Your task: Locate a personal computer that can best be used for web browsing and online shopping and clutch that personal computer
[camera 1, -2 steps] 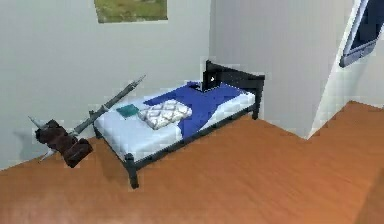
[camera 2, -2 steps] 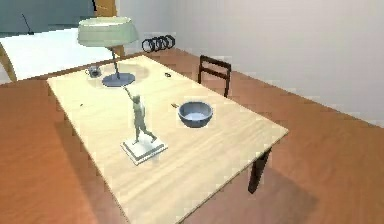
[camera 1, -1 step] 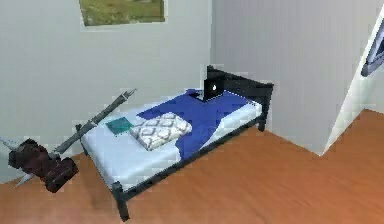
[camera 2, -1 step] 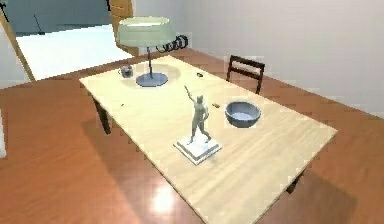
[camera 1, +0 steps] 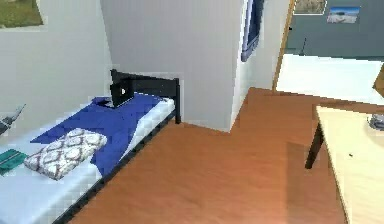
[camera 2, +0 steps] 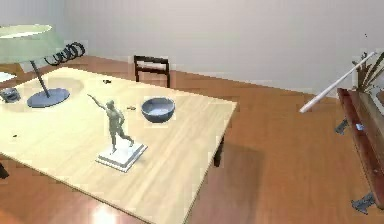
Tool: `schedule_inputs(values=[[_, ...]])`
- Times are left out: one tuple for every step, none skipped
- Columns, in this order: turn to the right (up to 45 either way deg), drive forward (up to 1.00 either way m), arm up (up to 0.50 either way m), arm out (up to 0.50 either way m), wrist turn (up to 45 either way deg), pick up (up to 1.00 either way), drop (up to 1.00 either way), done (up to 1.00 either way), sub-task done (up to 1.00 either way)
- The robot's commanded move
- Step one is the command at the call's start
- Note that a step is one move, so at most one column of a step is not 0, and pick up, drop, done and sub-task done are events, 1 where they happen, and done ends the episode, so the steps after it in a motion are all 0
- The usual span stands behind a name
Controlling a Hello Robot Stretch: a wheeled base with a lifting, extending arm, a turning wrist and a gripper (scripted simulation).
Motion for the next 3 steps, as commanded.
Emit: schedule_inputs(values=[[0.0, 1.00, 0.00, 0.00, 0.0, 0.00, 0.00, 0.00, 0.00], [0.0, 0.90, 0.00, 0.00, 0.0, 0.00, 0.00, 0.00, 0.00], [-45.0, 0.00, 0.00, 0.00, 0.0, 0.00, 0.00, 0.00, 0.00]])
